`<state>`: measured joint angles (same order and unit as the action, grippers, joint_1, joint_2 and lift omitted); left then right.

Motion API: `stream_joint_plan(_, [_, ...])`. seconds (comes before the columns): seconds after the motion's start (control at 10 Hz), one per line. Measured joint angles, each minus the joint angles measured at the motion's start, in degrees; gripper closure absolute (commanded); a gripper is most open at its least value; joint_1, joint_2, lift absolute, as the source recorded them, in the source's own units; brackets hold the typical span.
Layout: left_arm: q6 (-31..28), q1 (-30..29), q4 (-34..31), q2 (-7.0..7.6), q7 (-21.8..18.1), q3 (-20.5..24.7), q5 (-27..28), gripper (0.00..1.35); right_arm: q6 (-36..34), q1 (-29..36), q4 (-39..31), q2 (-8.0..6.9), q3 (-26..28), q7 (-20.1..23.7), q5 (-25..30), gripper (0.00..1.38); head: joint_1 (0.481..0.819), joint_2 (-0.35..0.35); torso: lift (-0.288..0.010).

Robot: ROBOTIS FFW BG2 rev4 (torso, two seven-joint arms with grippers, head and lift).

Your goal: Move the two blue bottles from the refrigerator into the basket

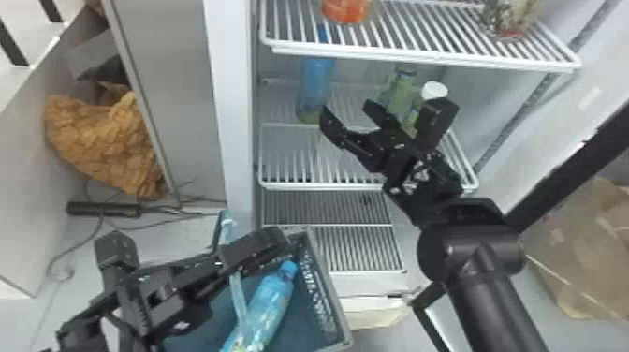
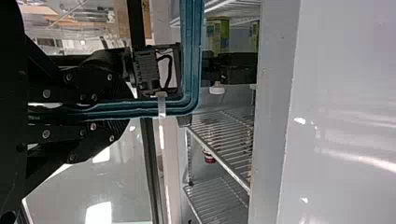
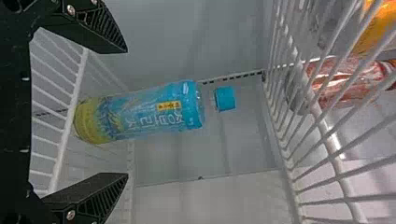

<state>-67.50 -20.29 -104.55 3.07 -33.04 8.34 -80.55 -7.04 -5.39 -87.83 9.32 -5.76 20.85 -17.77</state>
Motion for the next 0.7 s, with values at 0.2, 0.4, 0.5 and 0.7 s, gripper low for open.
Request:
stream_joint_plan(0.2, [0.00, 0.07, 0.00, 0.00, 0.00, 0.00, 0.01, 1.20, -1.32, -3.28, 2.89, -0.01, -1.46, -0.66, 0.38, 0.09, 0.695, -0.131, -0.220])
stream_joint_plan(0.4, [-0.02, 0.18, 0.00, 0.00, 0.00, 0.00, 0.05, 1.20, -1.53, -5.37, 4.72, -0.05, -2.25, -1.75, 1.12, 0.09, 0.695, -0.128, -0.220])
stream_joint_plan(0.5, [-0.01, 0.19, 0.00, 0.00, 0.00, 0.00, 0.04, 1.20, -1.53, -6.76, 6.23, -0.04, -2.97, -2.06, 1.28, 0.09, 0.695, -0.126, -0.220])
stream_joint_plan(0.7, [-0.02, 0.32, 0.00, 0.00, 0.00, 0.00, 0.07, 1.20, -1.63, -9.76, 9.50, 0.11, -4.92, -2.66, 1.21, 0.08, 0.695, -0.114, -0.220])
